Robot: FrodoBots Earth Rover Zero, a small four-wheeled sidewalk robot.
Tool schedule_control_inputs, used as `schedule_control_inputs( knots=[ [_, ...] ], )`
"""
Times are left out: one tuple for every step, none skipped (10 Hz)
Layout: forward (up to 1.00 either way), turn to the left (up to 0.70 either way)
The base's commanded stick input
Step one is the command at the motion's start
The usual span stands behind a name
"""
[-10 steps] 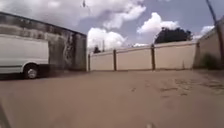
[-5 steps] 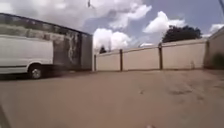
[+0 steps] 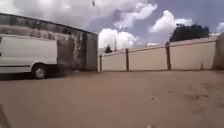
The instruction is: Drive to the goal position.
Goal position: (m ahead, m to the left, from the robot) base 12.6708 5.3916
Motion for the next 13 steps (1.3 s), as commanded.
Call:
schedule_control_inputs(
  knots=[
    [0.36, -0.89],
    [0.36, -0.91],
    [0.40, -0.24],
    [0.47, -0.28],
    [0.52, -0.23],
    [0.56, -0.14],
    [0.56, -0.14],
    [0.56, -0.14],
    [0.57, -0.14],
    [0.57, -0.14],
    [0.57, -0.14],
    [0.57, -0.14],
    [0.57, -0.14]
  ],
)
